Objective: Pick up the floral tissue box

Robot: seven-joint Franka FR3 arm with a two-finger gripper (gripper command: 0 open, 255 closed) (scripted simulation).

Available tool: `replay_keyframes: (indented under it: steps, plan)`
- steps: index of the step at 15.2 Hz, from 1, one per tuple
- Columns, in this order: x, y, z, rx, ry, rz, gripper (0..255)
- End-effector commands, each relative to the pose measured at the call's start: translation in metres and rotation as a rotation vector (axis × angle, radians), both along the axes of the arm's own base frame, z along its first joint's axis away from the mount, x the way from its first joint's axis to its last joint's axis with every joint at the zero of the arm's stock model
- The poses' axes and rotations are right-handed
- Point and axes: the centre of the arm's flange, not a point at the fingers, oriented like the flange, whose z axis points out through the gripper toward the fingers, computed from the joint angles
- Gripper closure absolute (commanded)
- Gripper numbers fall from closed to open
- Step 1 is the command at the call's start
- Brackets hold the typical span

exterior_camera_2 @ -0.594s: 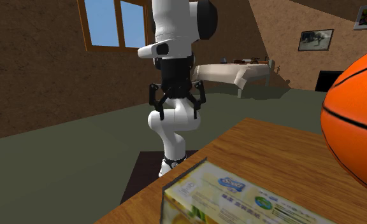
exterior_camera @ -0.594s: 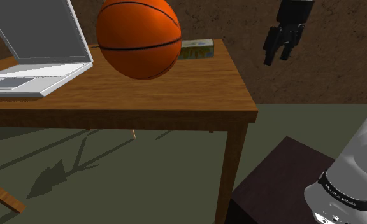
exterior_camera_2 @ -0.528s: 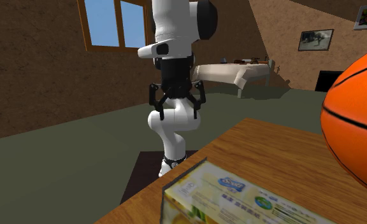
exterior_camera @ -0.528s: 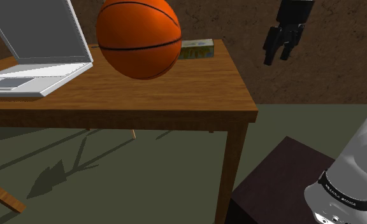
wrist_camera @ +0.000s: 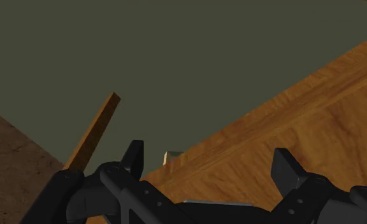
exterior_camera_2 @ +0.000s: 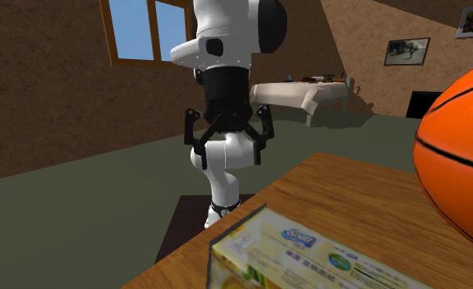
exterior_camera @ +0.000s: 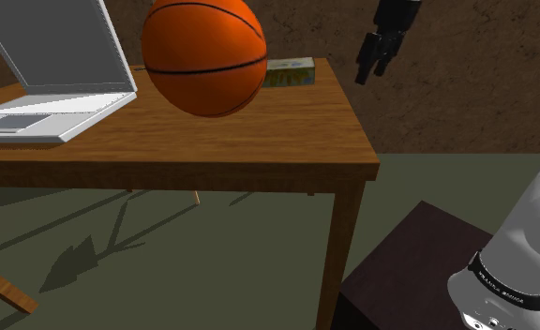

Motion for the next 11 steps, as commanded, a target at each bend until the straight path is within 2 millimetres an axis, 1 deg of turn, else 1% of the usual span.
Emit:
replay_keyframes:
  steps: [1, 9, 10, 11]
  plan:
    - [0.020, 0.002, 0.004, -0.008, -0.051, 0.052, 0]
    - [0.091, 0.022, 0.028, -0.038, -0.242, 0.254, 0]
    - [0.098, 0.025, 0.032, -0.041, -0.263, 0.277, 0]
    - [0.098, 0.025, 0.026, -0.041, -0.263, 0.277, 0]
